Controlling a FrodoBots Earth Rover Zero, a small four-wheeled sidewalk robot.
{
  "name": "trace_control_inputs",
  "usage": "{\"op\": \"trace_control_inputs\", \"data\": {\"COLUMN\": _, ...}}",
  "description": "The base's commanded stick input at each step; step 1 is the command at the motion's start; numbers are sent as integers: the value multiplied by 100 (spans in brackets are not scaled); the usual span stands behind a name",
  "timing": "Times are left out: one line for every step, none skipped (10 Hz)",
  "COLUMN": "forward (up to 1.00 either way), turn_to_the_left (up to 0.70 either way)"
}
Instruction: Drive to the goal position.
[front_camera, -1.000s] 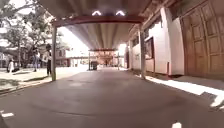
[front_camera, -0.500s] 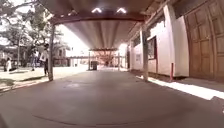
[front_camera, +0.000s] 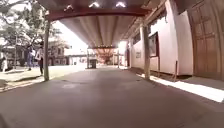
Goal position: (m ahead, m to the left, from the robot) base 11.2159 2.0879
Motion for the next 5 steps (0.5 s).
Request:
{"op": "trace_control_inputs", "data": {"forward": 50, "turn_to_the_left": 0}}
{"op": "trace_control_inputs", "data": {"forward": 50, "turn_to_the_left": 50}}
{"op": "trace_control_inputs", "data": {"forward": 50, "turn_to_the_left": 50}}
{"op": "trace_control_inputs", "data": {"forward": 50, "turn_to_the_left": 43}}
{"op": "trace_control_inputs", "data": {"forward": 50, "turn_to_the_left": 19}}
